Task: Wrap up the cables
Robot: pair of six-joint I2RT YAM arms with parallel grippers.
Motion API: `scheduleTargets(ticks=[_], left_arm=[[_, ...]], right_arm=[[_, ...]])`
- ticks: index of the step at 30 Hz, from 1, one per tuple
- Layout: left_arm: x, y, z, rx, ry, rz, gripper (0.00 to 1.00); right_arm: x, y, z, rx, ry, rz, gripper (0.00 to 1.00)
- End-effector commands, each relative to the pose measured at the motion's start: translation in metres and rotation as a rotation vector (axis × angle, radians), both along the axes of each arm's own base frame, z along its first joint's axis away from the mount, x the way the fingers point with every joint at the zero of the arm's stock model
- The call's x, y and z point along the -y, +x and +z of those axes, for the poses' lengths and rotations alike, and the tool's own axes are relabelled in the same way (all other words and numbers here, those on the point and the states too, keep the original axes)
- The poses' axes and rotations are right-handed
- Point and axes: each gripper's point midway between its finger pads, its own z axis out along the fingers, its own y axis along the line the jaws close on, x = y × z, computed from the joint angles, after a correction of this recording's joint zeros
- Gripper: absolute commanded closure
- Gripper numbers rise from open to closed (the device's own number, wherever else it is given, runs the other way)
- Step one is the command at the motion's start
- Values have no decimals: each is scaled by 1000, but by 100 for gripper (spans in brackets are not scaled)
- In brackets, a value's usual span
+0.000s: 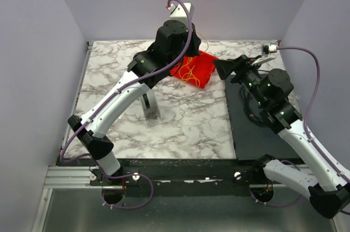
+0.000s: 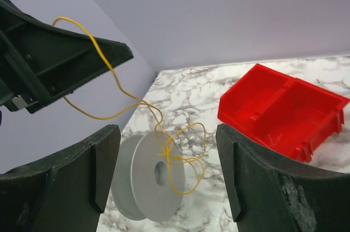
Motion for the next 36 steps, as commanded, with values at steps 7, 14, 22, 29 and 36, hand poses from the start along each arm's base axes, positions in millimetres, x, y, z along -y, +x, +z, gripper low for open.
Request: scheduleTargets(ticks=[7, 14, 22, 29, 36], left_arm=[[4, -2, -7, -43, 20, 19, 100], [8, -13, -17, -83, 11, -15, 100], [6, -37, -16, -117, -26, -72, 100], [-27, -63, 26, -43, -72, -75, 100], [-54, -77, 37, -6, -86, -46, 100]], right_arm=[[-49, 34, 1, 63, -18, 14, 17], [-50, 57, -6, 56, 78, -130, 16], [-40, 89, -24, 5, 145, -298, 16], [6, 123, -68, -75, 10, -544, 13], [91, 158, -97, -216, -13, -672, 13]])
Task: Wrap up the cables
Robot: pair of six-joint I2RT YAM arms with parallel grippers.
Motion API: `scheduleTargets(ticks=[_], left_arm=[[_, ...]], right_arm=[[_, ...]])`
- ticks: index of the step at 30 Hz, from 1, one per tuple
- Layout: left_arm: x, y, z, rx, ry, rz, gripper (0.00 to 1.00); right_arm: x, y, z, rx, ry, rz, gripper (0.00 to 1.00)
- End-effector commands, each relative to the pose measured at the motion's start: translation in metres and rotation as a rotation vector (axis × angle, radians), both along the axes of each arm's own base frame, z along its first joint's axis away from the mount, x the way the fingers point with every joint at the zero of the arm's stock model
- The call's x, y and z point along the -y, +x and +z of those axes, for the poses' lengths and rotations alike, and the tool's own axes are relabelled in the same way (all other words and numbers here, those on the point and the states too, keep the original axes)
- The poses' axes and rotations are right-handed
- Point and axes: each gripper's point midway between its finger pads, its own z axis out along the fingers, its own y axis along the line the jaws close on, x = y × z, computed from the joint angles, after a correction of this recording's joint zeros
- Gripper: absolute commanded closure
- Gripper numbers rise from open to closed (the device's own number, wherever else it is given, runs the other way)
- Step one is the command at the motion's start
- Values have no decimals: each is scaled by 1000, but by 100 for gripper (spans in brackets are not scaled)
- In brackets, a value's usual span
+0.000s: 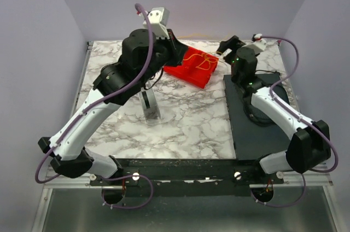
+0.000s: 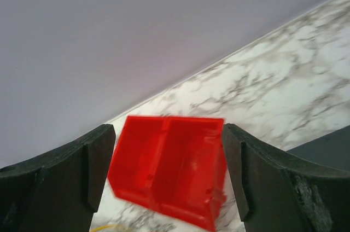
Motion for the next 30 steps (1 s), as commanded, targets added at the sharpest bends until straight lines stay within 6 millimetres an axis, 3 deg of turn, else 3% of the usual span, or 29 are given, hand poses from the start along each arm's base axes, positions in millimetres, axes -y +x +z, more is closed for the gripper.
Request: scheduleTargets(ticks=[1, 7, 11, 21, 24, 30], left_arm=[[-16, -9, 7, 31, -6, 9, 100], [-7, -8, 16, 51, -11, -30, 100], [6, -8, 19, 44, -1, -80, 100], [25, -7, -2, -10, -16, -133, 100], [34, -5, -14, -3, 15, -166, 100], [55, -4, -34, 52, 48, -287, 100]], right_arm=[[60, 17, -18, -98, 5, -130, 13], [86, 22, -33, -158, 13, -140, 13], [72, 12, -20, -145, 14, -45, 13], [11, -36, 29, -43, 49, 370, 13], [0, -48, 29, -40, 60, 442, 15], [6, -60, 20, -71, 30, 438, 23]])
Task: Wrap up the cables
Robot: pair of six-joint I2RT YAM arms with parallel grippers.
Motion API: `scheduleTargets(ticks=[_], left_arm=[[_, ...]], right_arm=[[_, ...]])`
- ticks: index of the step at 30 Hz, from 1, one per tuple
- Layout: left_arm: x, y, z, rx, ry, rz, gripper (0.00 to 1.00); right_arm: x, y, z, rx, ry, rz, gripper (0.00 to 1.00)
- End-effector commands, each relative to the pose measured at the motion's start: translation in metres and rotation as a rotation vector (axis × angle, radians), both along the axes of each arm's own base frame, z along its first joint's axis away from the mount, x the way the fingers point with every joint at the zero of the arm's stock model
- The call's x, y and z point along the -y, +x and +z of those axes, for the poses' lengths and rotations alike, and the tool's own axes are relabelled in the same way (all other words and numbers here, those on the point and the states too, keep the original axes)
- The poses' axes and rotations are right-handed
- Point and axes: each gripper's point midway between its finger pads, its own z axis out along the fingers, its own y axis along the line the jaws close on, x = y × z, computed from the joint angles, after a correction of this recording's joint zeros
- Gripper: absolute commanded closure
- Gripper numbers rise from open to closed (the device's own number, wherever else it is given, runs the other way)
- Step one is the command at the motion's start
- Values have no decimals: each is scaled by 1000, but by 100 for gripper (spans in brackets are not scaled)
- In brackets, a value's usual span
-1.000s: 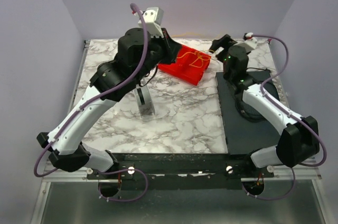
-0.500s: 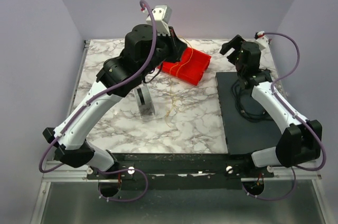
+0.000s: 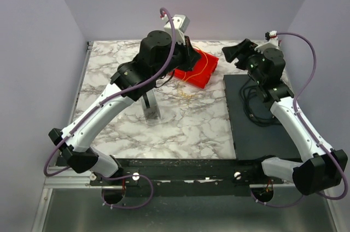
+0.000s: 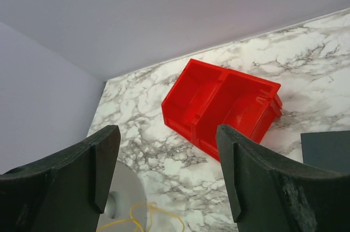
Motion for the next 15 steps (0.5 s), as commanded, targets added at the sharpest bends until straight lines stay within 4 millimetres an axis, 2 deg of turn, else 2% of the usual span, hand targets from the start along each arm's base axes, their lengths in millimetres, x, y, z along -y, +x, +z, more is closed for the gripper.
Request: scheduleTargets(ticks=[1, 6, 15], left_arm=[[22, -2, -9, 61, 0, -132, 100], [34, -4, -20, 76, 1, -197, 100], [41, -4, -38, 81, 15, -245, 100]], right_arm=[[-11, -19, -20, -45, -22, 101, 23], [-28, -47, -39, -34, 17, 232, 26], [-23, -85, -60, -25, 27, 260, 31]])
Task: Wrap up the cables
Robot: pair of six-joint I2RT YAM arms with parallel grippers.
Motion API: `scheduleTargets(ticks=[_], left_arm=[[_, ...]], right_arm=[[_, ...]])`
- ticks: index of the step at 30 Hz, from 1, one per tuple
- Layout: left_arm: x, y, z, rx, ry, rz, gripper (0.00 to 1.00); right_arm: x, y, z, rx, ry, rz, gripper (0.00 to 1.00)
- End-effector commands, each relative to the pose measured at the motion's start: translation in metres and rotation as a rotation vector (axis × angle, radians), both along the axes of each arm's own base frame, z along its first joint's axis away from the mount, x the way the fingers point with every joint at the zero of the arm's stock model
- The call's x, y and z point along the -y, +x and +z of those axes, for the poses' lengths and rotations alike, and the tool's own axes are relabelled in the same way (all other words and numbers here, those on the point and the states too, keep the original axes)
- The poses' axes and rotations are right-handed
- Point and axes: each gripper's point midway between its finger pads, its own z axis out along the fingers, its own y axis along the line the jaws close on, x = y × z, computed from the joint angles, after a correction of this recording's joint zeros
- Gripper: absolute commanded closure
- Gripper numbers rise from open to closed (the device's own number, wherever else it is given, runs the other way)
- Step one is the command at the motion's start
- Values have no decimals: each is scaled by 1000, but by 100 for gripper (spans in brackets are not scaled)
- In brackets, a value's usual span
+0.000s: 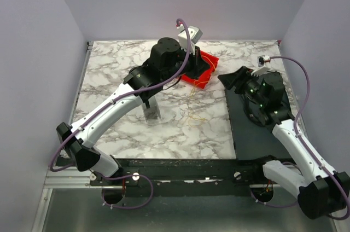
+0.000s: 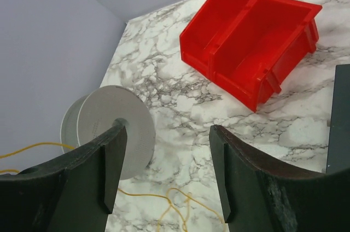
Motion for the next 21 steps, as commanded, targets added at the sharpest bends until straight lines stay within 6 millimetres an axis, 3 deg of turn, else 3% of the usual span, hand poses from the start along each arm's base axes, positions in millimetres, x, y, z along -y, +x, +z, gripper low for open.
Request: scheduleTargets(ticks=[1, 4, 7, 10, 16, 21], left_arm=[[5, -2, 9, 46, -31, -51, 100], [7, -1, 11, 42, -40, -51, 100], [7, 2, 14, 31, -42, -35, 100], [6, 6, 14, 16, -40, -11, 100], [-4, 20, 18, -14, -18, 96, 100], [-12, 26, 28, -25, -21, 164, 100]], right_arm=[[1, -16, 3, 34, 17, 22, 32], [9, -16, -31, -97, -19, -28, 39], [4, -34, -63, -164, -27, 30, 38], [13, -49, -86, -198, -52, 1, 34], [14, -72, -121, -271, -71, -3, 31], [-9, -78, -136, -261, -127, 17, 31]])
